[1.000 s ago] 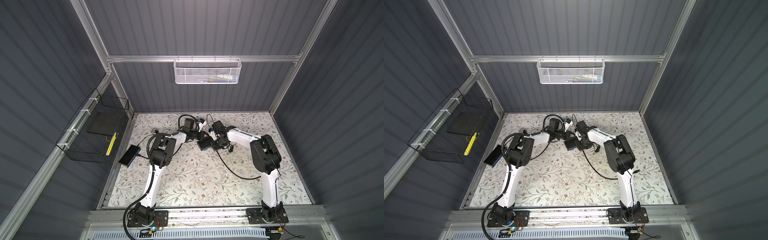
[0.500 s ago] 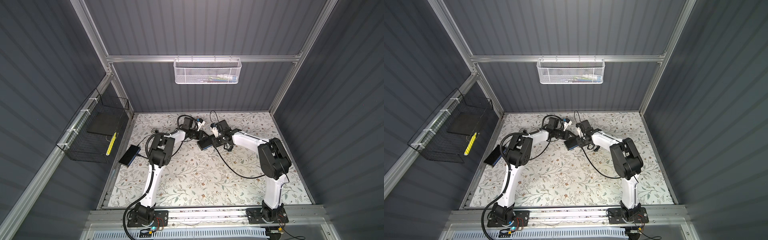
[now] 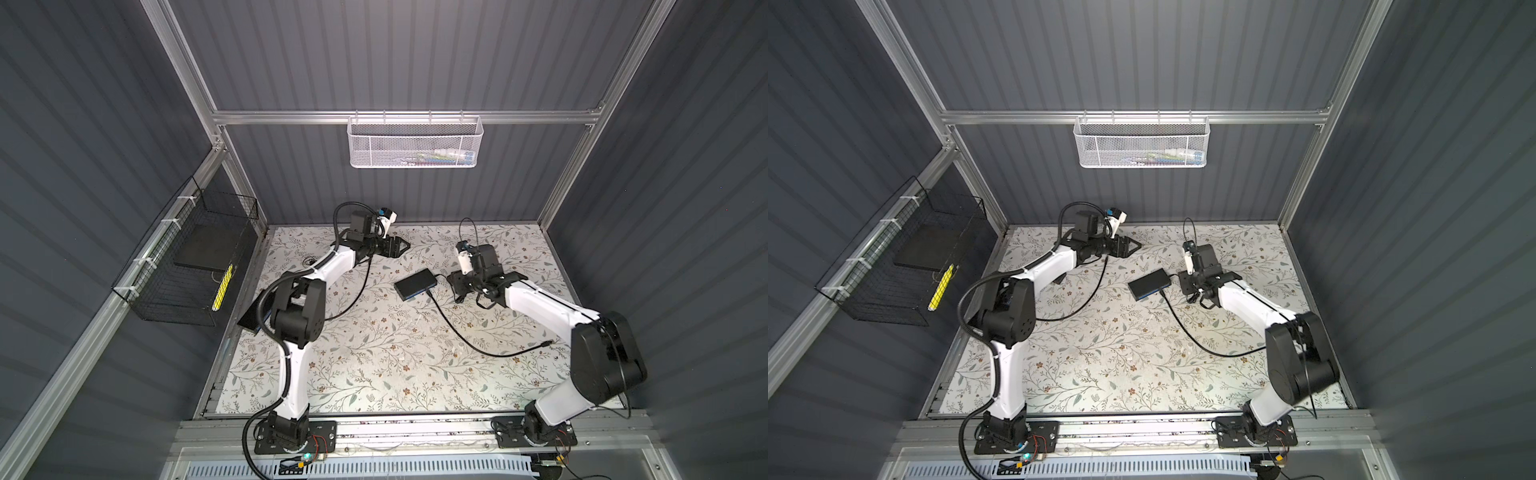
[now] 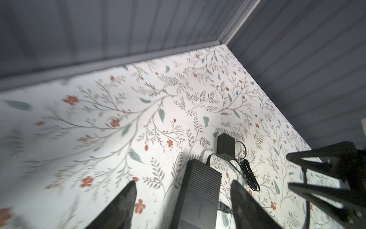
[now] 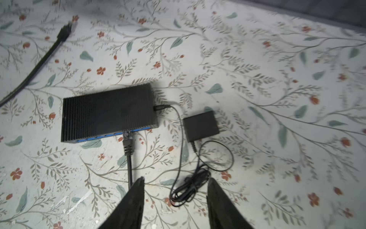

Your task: Insert the plug into the switch port

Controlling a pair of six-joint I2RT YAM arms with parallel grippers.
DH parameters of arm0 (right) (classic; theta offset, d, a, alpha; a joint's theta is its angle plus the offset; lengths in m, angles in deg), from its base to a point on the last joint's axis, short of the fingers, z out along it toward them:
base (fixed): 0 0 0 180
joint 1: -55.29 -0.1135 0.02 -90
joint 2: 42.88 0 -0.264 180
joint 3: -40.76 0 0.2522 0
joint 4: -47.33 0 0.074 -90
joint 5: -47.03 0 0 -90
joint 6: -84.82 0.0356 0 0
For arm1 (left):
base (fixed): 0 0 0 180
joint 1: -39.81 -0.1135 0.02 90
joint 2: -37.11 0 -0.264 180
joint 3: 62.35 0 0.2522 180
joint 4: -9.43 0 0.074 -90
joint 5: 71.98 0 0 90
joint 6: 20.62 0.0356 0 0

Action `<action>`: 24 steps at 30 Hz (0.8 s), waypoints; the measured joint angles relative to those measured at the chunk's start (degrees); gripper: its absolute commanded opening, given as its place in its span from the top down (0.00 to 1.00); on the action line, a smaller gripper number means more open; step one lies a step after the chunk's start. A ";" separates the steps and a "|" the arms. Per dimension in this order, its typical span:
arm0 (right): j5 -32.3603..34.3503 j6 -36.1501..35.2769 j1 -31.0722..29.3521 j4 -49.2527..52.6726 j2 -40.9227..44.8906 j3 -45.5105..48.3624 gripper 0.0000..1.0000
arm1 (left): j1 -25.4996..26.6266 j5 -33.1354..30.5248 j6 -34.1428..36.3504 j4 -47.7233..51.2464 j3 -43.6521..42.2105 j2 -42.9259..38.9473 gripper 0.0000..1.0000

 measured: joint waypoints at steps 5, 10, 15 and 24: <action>1.95 0.11 2.56 -6.40 10.14 6.01 0.31 | -3.45 -9.75 1.29 -5.90 -12.59 -18.56 0.00; 3.56 -0.31 4.13 -9.44 16.00 9.49 0.21 | -7.06 -18.93 1.25 -10.45 -25.53 -29.49 0.00; 5.55 -0.17 6.01 -11.67 20.79 13.05 0.13 | -10.21 -27.10 0.59 -11.37 -35.47 -34.03 0.00; 9.18 4.02 11.85 -18.45 29.03 26.88 0.02 | -15.04 -38.07 -1.92 -24.26 -57.68 -39.56 0.00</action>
